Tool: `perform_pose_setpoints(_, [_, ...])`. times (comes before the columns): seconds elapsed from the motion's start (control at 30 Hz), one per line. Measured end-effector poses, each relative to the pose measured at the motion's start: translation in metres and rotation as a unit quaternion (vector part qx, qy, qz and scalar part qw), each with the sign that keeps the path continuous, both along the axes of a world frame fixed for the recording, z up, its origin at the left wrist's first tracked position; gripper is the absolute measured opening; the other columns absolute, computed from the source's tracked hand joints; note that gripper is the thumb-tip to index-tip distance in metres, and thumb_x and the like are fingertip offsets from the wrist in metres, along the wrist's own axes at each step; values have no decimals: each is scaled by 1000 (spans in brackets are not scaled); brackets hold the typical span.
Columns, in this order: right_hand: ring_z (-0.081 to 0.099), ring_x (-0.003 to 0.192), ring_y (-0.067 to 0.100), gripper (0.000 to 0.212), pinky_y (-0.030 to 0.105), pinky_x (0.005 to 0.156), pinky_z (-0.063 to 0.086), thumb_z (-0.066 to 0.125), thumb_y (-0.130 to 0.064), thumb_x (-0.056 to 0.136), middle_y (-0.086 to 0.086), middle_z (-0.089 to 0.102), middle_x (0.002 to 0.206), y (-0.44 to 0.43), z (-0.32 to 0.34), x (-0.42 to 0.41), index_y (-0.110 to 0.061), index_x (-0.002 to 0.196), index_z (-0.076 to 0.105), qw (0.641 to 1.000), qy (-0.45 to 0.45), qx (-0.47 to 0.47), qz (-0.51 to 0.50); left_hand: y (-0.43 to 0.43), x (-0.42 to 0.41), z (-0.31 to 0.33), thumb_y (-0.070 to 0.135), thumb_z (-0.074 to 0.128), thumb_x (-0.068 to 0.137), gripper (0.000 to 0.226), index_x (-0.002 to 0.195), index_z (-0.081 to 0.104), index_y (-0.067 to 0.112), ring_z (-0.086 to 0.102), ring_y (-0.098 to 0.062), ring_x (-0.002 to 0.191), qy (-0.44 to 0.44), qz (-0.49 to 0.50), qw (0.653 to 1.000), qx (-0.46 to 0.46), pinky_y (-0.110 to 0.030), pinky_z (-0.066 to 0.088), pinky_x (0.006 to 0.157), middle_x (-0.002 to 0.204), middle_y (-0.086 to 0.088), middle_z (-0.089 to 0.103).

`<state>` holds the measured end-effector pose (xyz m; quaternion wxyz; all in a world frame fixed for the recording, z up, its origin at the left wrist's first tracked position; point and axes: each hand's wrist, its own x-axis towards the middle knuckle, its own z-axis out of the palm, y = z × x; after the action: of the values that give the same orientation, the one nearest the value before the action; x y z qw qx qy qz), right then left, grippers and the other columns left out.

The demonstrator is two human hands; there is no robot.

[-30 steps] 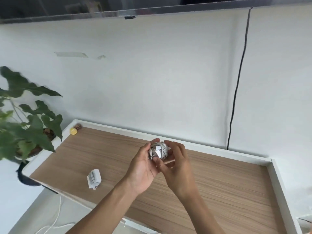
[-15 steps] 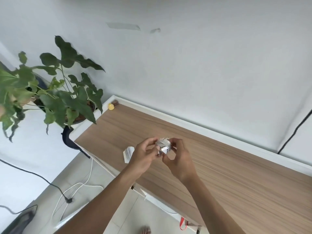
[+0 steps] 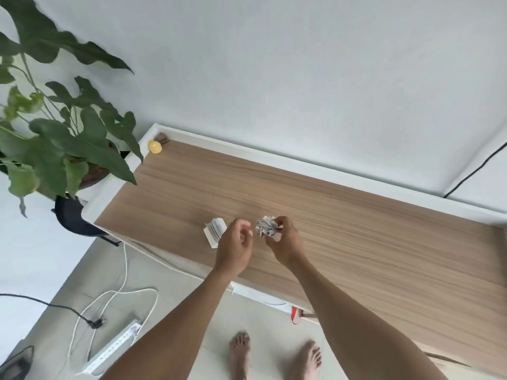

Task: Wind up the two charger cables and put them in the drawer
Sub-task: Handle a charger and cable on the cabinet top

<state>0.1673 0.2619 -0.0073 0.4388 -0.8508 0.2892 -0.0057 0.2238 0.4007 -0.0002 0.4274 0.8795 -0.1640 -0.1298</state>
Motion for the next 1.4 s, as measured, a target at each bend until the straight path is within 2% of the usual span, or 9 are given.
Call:
perform_pose_setpoints(0.2, [56, 106, 23, 43, 35, 83, 46, 65, -22, 84, -2, 58, 123, 25, -22, 7, -22, 122, 44, 998, 58, -28, -22, 22, 10, -21, 21, 51, 89, 7, 87, 57, 21, 55, -13, 63, -23, -74, 993, 89, -32, 47, 62, 69, 13, 58])
perform_pose_setpoints(0.33, [56, 108, 23, 43, 30, 79, 42, 65, -19, 84, -1, 58, 123, 33, -31, 12, -20, 123, 46, 998, 59, -27, -27, 26, 15, -29, 20, 49, 90, 10, 89, 59, 19, 58, -18, 67, -12, -70, 993, 95, -29, 43, 62, 69, 11, 58])
perform_pose_setpoints(0.6, [53, 116, 23, 59, 42, 91, 49, 67, -11, 82, 3, 46, 133, 28, -23, -3, -19, 135, 41, 998, 48, -32, 5, 40, 8, -30, 18, 51, 89, 9, 88, 61, 18, 63, -20, 70, -6, -52, 994, 95, -31, 48, 65, 72, 7, 62])
perform_pose_setpoints(0.7, [51, 118, 24, 52, 40, 92, 48, 63, -16, 86, 5, 45, 134, 23, -14, -23, -17, 134, 44, 998, 37, -47, -3, 37, -3, -18, 20, 51, 90, 10, 86, 60, 20, 63, -19, 72, -15, -59, 992, 109, -29, 46, 66, 71, 8, 61])
perform_pose_setpoints(0.8, [54, 114, 22, 37, 34, 90, 46, 60, -21, 90, 6, 54, 126, 22, -1, -48, -15, 126, 54, 998, 10, -59, -20, 28, -20, -3, 22, 52, 92, 11, 87, 61, 20, 63, -20, 76, -35, -69, 990, 121, -30, 48, 69, 77, 5, 65])
perform_pose_setpoints(0.9, [63, 96, 24, 18, 28, 76, 48, 55, -24, 92, 6, 68, 104, 24, 15, -79, -15, 103, 67, 997, -2, -65, -45, 21, -46, 11, 22, 52, 92, 12, 88, 63, 18, 64, -21, 78, -48, -85, 989, 106, -33, 50, 74, 83, 1, 69])
perform_pose_setpoints(1.13, [64, 84, 30, 20, 37, 73, 53, 52, -26, 91, 10, 71, 87, 29, 34, -157, -14, 94, 67, 994, -10, -68, -83, 13, -111, 29, 22, 53, 90, 9, 86, 62, 19, 63, -22, 76, -59, -86, 991, 85, -28, 42, 66, 83, -1, 70])
perform_pose_setpoints(1.3, [62, 89, 25, 19, 29, 72, 45, 51, -23, 91, 6, 70, 93, 32, 33, -203, -15, 97, 67, 992, -1, -71, -105, 17, -157, 17, 21, 54, 90, 11, 92, 63, 15, 59, -19, 74, -27, -77, 994, 66, -25, 39, 67, 80, 3, 65])
perform_pose_setpoints(1.4, [59, 103, 22, 25, 29, 82, 46, 52, -26, 92, 4, 64, 112, 29, 22, -226, -17, 112, 63, 993, 61, -74, -75, 34, -176, -8, 24, 53, 89, 13, 95, 62, 16, 64, -24, 83, 27, -74, 993, 87, -29, 45, 70, 81, 4, 63])
